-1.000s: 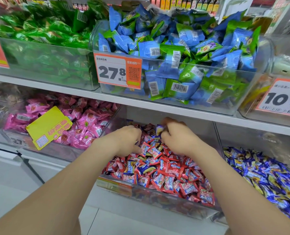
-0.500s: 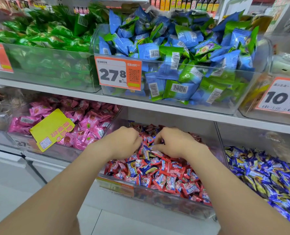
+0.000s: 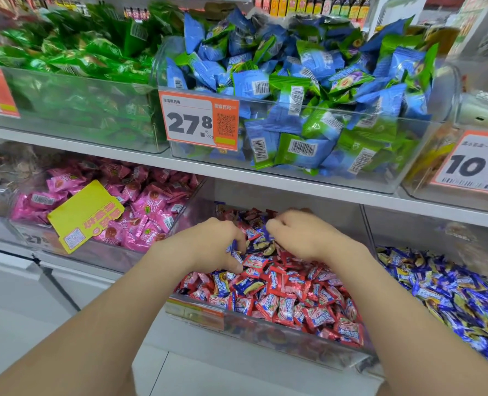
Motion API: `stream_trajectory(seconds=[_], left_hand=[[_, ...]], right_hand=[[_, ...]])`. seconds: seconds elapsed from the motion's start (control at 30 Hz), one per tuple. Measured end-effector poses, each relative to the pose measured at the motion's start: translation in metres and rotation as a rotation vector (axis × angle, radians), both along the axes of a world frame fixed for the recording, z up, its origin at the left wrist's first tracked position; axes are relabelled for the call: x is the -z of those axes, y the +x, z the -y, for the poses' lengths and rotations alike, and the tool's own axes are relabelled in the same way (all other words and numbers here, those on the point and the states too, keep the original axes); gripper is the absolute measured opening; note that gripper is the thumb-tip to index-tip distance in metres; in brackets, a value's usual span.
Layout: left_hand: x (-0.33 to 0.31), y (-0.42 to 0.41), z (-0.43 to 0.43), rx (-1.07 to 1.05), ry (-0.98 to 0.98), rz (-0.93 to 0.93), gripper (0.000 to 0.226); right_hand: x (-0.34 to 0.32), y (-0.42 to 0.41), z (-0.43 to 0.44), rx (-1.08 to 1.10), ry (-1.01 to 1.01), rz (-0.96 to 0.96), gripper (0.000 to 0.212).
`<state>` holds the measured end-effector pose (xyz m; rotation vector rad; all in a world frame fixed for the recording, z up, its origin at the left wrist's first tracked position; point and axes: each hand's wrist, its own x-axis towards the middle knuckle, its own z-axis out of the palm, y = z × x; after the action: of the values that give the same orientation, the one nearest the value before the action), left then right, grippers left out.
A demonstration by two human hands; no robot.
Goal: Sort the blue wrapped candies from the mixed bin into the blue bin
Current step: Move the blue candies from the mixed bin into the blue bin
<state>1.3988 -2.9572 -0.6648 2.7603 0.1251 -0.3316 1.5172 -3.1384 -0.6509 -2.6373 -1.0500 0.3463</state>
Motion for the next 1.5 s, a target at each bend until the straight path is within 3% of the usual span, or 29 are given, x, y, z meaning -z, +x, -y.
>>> stream_trajectory(seconds=[0.2, 0.37, 0.47, 0.57, 0.67, 0.73, 0.8, 0.93, 1.07, 1.17, 1.3, 1.5], left_hand=[[0.001, 0.0, -0.001, -0.015, -0.019, 0.0, 0.027], [-0.009, -0.008, -0.002, -0.035, -0.083, 0.068, 0.023], [-0.016, -0.009, -0.003, -0.057, -0.096, 0.236, 0.005], [-0.02, -0.01, -0.001, -0.08, -0.139, 0.244, 0.011], [-0.019, -0.016, 0.006, -0.007, -0.109, 0.054, 0.037], [-0.014, -0.017, 0.011, 0.038, -0.111, -0.069, 0.052], [-0.008, -0.016, 0.016, 0.075, -0.083, -0.121, 0.052], [-0.004, -0.012, 0.022, 0.09, 0.018, -0.092, 0.051], [-0.003, -0.014, 0.015, 0.102, 0.041, -0.093, 0.048], [-0.008, -0.017, 0.001, 0.046, -0.002, -0.041, 0.054], [-0.012, -0.015, -0.014, -0.036, -0.062, 0.027, 0.04], [-0.008, -0.01, -0.005, -0.045, 0.011, -0.007, 0.04]], right_hand=[[-0.001, -0.003, 0.014, -0.019, 0.085, 0.051, 0.064], [0.009, 0.0, 0.019, -0.059, 0.102, 0.056, 0.027], [0.009, -0.001, 0.011, -0.042, 0.097, 0.126, 0.031], [0.011, 0.0, 0.0, -0.121, -0.076, 0.131, 0.028], [0.013, -0.005, -0.011, -0.17, -0.41, 0.104, 0.039], [0.014, -0.007, -0.016, -0.171, -0.499, 0.119, 0.045], [0.015, -0.008, -0.021, -0.156, -0.512, 0.144, 0.047], [0.016, -0.002, -0.017, -0.086, -0.399, 0.197, 0.027], [0.012, 0.006, -0.002, -0.067, -0.217, 0.08, 0.021], [0.008, 0.007, 0.013, -0.073, -0.077, 0.022, 0.027], [0.004, 0.006, 0.032, -0.032, 0.101, 0.01, 0.037], [-0.003, -0.004, 0.037, 0.084, 0.186, 0.039, 0.052]])
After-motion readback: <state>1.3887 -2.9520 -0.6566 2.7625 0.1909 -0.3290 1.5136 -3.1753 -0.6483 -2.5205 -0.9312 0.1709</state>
